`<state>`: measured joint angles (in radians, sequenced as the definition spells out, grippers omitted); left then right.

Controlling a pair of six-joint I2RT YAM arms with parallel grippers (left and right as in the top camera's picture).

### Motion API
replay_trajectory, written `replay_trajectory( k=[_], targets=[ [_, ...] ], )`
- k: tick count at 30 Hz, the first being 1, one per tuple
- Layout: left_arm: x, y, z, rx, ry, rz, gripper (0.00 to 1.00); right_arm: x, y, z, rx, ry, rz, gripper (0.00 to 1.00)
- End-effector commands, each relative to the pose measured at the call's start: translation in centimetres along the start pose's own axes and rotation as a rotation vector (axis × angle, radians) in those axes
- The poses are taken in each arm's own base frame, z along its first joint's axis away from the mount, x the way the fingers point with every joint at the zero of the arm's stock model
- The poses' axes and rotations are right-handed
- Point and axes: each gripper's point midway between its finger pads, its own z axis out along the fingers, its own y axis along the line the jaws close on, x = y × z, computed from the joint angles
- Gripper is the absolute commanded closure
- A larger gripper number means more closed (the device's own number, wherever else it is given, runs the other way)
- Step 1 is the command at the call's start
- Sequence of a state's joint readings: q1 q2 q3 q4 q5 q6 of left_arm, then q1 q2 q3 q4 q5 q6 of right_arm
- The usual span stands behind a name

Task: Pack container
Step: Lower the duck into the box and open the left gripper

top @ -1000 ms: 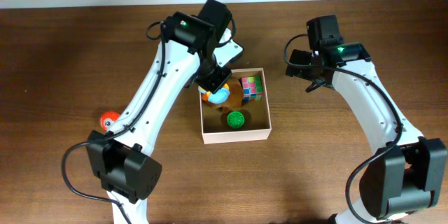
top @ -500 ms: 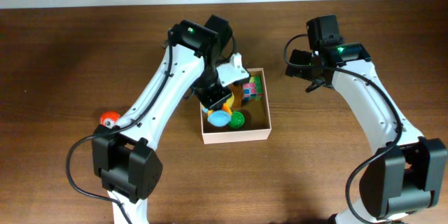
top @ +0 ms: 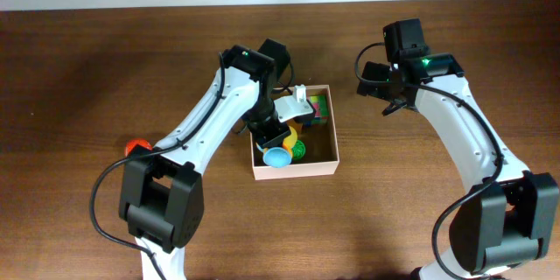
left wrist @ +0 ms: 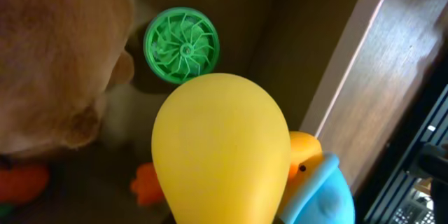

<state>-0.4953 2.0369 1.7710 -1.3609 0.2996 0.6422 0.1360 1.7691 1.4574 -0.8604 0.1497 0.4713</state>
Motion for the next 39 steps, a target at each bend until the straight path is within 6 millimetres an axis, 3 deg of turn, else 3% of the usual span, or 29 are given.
replay_trajectory(
  k=[1,15,39],
  targets=[
    [-0.2,-0.3,0.4,0.022,-0.016,0.044,0.95,-0.9,-0.2,-0.4,0.009,-0.024,0.017,0.01],
    [-0.5,0.7,0.4,-0.024,-0.024,0.058,0.95,-0.9,-0.2,-0.4,0.009,-0.024,0.017,0.01],
    [0.5,1.7,0.3,-0.083,0.036,0.053,0.97,-0.9,-0.2,-0.4,0.009,-0.024,0.017,0.01]
  ],
)
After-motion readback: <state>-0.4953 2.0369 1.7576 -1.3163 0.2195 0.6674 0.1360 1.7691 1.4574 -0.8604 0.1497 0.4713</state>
